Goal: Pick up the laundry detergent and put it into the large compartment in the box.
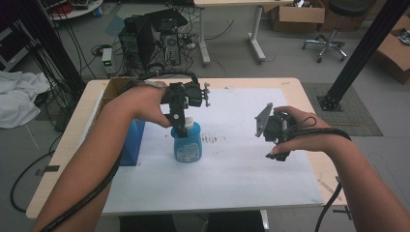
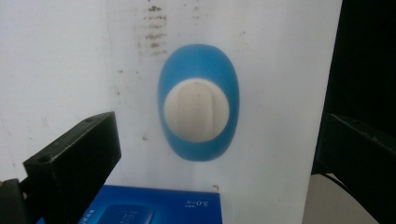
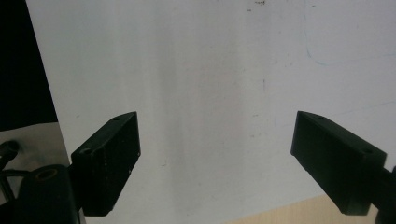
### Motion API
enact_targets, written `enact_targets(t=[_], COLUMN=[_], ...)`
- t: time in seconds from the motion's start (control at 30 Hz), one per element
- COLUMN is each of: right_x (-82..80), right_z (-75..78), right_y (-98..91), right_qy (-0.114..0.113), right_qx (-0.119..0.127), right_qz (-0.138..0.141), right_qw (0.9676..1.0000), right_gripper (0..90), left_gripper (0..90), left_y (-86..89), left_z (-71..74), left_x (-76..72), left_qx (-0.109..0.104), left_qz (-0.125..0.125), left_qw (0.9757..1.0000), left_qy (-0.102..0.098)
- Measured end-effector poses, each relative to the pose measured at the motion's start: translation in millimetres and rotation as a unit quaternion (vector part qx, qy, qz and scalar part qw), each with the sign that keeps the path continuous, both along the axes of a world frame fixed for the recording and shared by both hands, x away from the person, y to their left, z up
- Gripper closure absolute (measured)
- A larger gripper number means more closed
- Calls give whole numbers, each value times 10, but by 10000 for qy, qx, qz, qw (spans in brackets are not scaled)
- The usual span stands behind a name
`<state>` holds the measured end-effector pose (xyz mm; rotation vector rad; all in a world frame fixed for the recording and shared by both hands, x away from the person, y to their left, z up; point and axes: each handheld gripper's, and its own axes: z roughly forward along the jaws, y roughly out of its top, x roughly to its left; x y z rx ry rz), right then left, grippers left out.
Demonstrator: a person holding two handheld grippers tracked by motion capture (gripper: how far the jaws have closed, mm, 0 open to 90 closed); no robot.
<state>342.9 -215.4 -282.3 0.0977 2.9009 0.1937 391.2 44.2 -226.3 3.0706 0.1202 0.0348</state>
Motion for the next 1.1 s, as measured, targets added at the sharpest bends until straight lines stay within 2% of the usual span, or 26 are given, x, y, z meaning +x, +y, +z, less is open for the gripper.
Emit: enact_targets(t=[0.33,0.97,1.1], right_x=[-4,20,13], right_z=[-31,-52,-48], right_y=[24,15,33], right_qy=[38,46,24], right_qx=[12,-16,8], right_qz=[21,0,20], right_qw=[10000,10000,10000], right_gripper=[157,157,157], left_gripper=[2,2,2], left_y=[28,-33,-50], left_z=[-155,-418,-445], left_x=[42,91,94], left_qx=[-29,159,141], left_qz=[87,78,70], left_qw=[9999,9998,9998], left_qy=[42,89,96])
